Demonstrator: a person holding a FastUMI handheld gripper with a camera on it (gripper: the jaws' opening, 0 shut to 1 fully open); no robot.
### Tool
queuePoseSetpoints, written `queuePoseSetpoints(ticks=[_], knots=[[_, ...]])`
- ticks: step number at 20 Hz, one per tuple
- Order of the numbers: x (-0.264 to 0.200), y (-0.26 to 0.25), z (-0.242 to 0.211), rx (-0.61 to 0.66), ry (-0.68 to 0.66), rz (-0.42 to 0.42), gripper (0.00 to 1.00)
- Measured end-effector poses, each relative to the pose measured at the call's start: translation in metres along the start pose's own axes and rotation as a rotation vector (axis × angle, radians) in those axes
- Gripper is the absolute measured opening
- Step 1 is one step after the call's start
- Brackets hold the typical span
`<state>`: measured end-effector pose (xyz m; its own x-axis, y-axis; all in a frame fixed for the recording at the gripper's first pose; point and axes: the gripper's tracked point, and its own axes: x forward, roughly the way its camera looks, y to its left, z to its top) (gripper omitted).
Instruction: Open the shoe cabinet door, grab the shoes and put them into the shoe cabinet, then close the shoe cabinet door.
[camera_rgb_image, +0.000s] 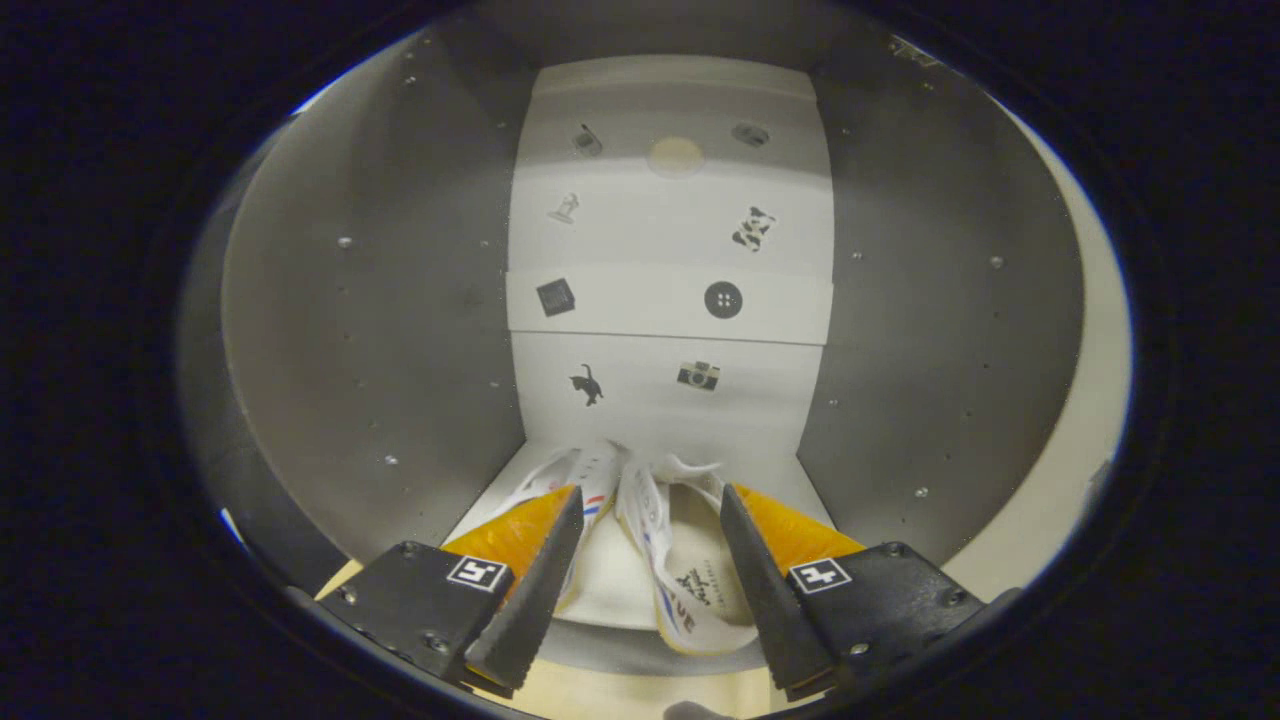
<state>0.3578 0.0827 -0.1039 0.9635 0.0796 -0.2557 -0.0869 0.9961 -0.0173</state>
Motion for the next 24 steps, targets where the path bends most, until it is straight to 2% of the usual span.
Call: queuePoseSetpoints(ticks=[2,4,7,13,19,24], knots=[[-0.031,0.009,-0.002,-0.012,-0.022,0.014,0.89],[-0.067,0.018,-0.005,-0.026,-0.049,0.029,0.98],[-0.120,0.028,-0.013,0.018,-0.076,0.057,1.00],[-0.225,0.019,-0.024,0.038,-0.134,0.036,1.00],[-0.322,-0.014,-0.029,0.034,-0.189,-0.001,1.00],[-0.392,-0.065,-0.036,0.019,-0.212,-0.078,1.00]])
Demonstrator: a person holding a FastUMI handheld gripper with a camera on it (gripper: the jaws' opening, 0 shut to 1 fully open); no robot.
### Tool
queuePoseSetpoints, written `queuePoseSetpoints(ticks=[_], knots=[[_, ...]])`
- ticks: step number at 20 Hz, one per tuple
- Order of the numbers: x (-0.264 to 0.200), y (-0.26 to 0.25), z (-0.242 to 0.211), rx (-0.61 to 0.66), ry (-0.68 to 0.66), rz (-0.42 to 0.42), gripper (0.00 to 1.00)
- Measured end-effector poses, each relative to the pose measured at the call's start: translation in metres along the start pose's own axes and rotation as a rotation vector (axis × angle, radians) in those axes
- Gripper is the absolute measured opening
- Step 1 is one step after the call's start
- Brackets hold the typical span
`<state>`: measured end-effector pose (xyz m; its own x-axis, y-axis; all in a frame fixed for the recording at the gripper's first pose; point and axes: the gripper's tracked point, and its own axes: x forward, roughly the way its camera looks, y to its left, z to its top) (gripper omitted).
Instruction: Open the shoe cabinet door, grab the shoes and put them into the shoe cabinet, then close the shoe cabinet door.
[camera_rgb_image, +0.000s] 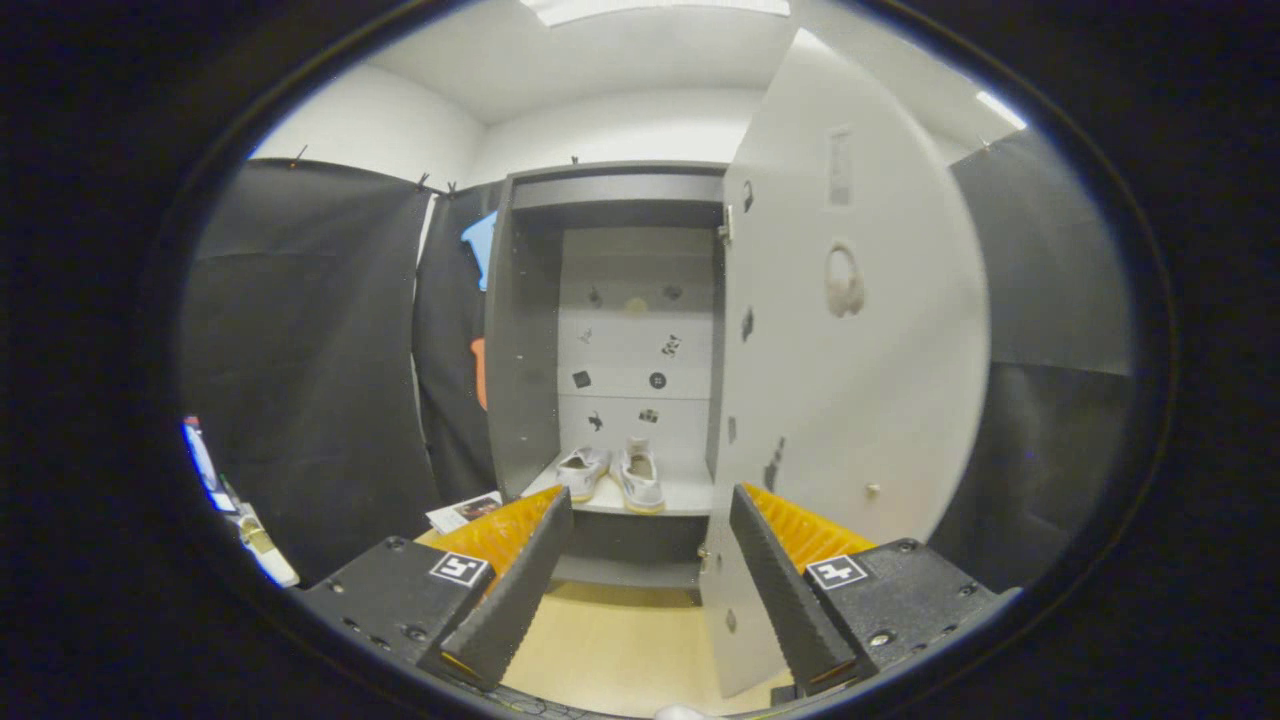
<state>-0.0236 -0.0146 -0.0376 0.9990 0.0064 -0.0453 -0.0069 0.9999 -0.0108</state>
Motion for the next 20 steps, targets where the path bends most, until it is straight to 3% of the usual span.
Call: queuePoseSetpoints(ticks=[2,5,7,10,20], knots=[[-0.022,-0.022,0.008,0.003,-0.007,-0.035,1.00],[-0.048,-0.043,0.007,0.034,-0.001,-0.019,0.97],[-0.059,-0.074,0.009,-0.003,-0.011,-0.081,0.99],[-0.070,-0.104,0.010,0.027,-0.015,-0.105,1.00],[-0.022,-0.202,-0.005,0.072,0.021,-0.100,1.00]])
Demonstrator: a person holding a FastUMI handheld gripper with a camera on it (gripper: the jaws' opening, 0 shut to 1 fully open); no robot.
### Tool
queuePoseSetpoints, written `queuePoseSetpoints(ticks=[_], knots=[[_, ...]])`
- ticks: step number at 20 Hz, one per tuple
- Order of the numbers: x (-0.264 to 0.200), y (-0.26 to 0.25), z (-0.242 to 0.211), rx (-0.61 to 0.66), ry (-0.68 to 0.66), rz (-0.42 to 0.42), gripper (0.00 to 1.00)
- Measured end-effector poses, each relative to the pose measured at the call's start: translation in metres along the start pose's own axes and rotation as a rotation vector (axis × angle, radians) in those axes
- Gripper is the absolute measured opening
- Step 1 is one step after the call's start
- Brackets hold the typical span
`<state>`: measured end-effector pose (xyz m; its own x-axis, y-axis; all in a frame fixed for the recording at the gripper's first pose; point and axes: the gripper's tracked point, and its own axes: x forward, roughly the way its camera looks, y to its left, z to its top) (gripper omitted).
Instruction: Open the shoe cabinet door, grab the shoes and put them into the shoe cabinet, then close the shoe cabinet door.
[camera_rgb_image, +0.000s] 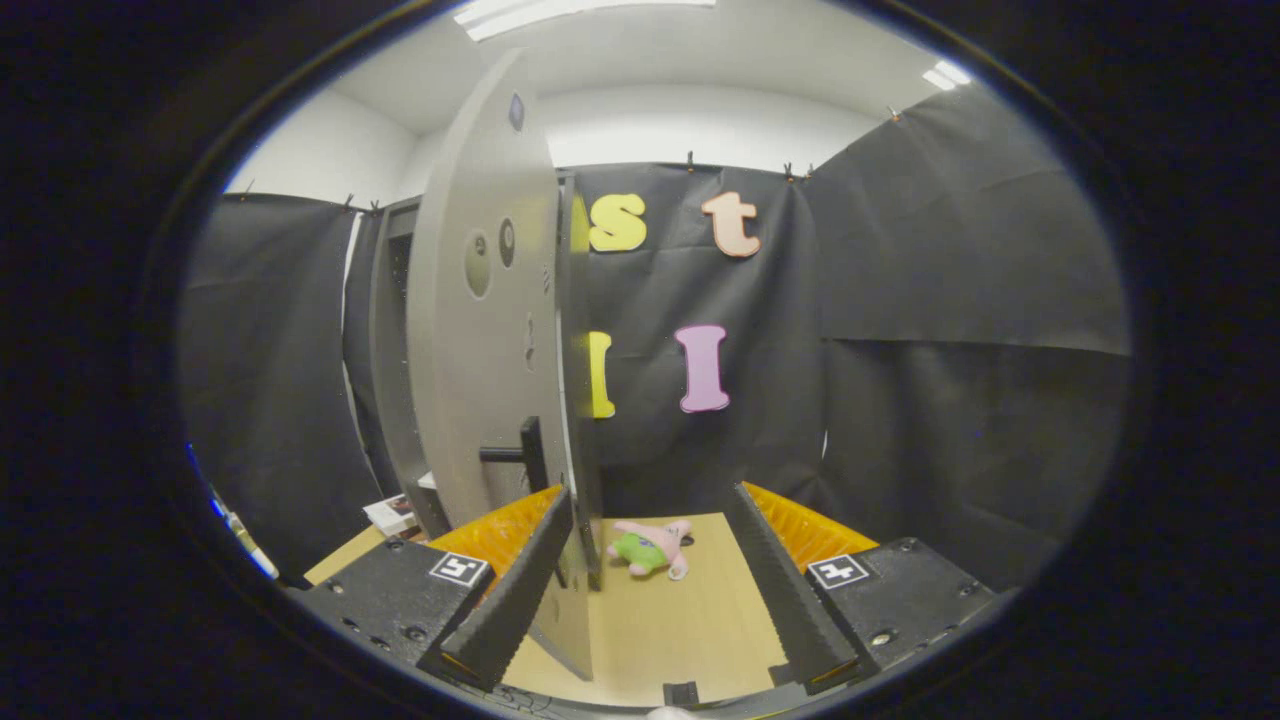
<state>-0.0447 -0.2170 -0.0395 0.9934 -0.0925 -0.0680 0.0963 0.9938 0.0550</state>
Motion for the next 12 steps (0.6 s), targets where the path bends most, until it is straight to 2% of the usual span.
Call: queuePoseSetpoints(ticks=[7,10,12], knots=[[0.037,0.002,-0.008,0.002,0.016,0.144,1.00],[0.040,0.016,-0.008,-0.001,0.020,0.214,1.00],[0.036,0.020,-0.008,-0.018,0.014,0.230,0.98]])
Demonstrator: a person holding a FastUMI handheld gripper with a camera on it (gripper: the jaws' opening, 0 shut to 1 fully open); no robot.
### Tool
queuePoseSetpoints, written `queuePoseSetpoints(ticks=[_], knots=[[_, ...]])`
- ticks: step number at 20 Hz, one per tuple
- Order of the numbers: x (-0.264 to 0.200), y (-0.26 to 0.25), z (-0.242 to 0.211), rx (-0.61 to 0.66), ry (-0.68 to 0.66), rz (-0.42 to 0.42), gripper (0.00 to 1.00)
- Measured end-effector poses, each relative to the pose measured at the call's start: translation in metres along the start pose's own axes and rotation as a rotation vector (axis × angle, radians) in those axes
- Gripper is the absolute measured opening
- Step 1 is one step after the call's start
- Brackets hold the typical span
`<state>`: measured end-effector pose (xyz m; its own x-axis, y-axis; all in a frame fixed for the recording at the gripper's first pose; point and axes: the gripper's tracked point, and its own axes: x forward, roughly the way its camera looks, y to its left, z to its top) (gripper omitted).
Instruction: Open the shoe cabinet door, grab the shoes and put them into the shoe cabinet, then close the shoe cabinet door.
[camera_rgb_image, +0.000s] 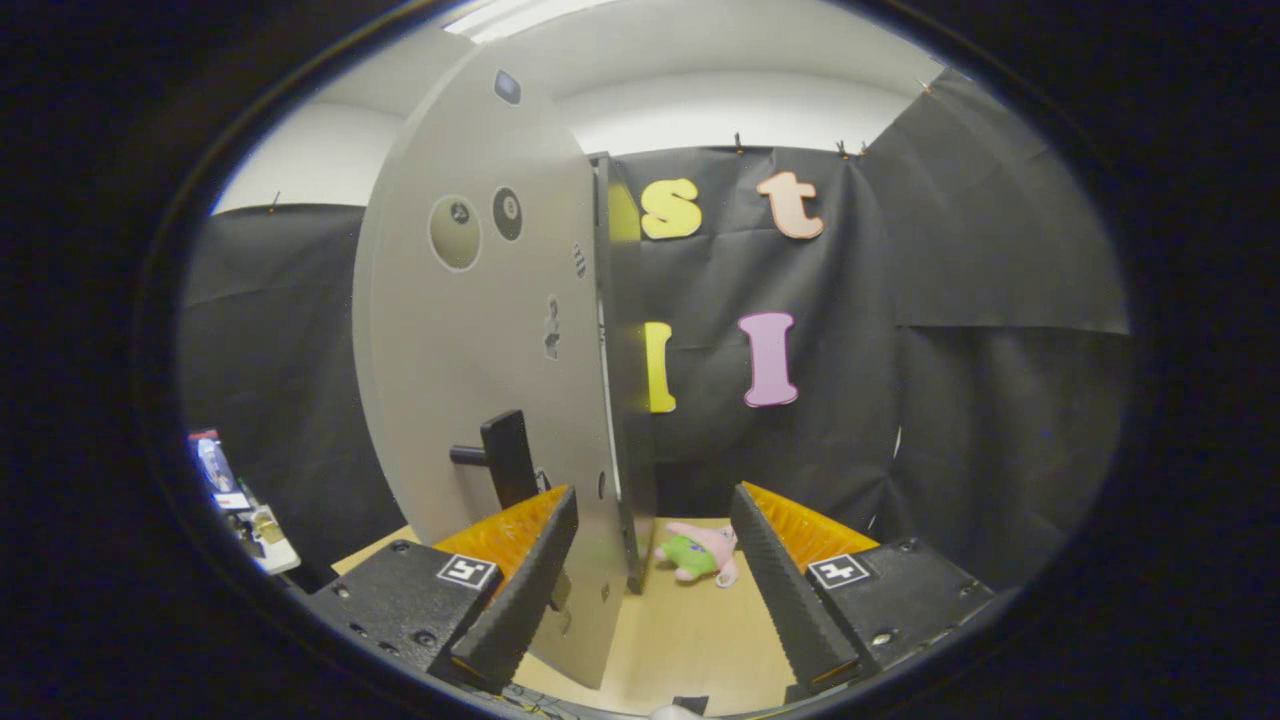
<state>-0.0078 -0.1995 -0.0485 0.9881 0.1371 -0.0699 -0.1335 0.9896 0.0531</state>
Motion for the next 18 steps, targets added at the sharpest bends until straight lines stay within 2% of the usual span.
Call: queuePoseSetpoints(ticks=[4,8,18], knots=[[-0.001,0.014,0.002,-0.019,-0.002,0.013,0.96],[-0.001,0.027,0.001,-0.023,-0.004,-0.036,0.94],[0.018,0.131,0.002,-0.021,0.000,-0.048,0.94]])
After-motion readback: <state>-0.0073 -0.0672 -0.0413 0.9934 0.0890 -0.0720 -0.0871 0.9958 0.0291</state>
